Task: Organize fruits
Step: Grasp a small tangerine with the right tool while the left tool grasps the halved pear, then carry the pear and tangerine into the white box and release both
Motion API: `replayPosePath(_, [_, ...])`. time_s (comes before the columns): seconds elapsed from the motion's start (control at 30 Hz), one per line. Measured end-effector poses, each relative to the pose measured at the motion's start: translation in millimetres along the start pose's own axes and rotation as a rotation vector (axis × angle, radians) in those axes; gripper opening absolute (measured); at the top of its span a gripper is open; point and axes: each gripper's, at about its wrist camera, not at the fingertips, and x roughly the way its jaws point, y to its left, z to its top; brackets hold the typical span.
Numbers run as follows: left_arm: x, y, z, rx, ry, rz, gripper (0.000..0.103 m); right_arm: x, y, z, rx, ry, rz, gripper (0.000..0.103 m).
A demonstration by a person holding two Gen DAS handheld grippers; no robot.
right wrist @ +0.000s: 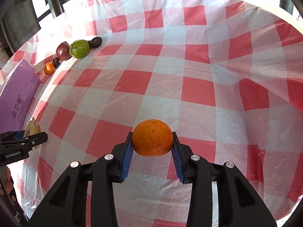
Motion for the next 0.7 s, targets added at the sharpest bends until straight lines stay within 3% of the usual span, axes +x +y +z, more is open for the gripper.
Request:
replayPosePath(0.17, [-7,-4,-6,0.039,-0.036,-0.066,0.063,-14,14,-15,0.01,0.025,0.017,0.038])
replayPosePath(0.37, [-8,-22,34,0.086,-0.109,-0.142,0.063,-34,39,-7,0.016,-0.013,-0.01,0.038])
replayPosePath(0.7, [-45,27,60,0.172,-0.123,-0.125,0.063,-46,109,2,0.008,-0.018,-0.01,0.038])
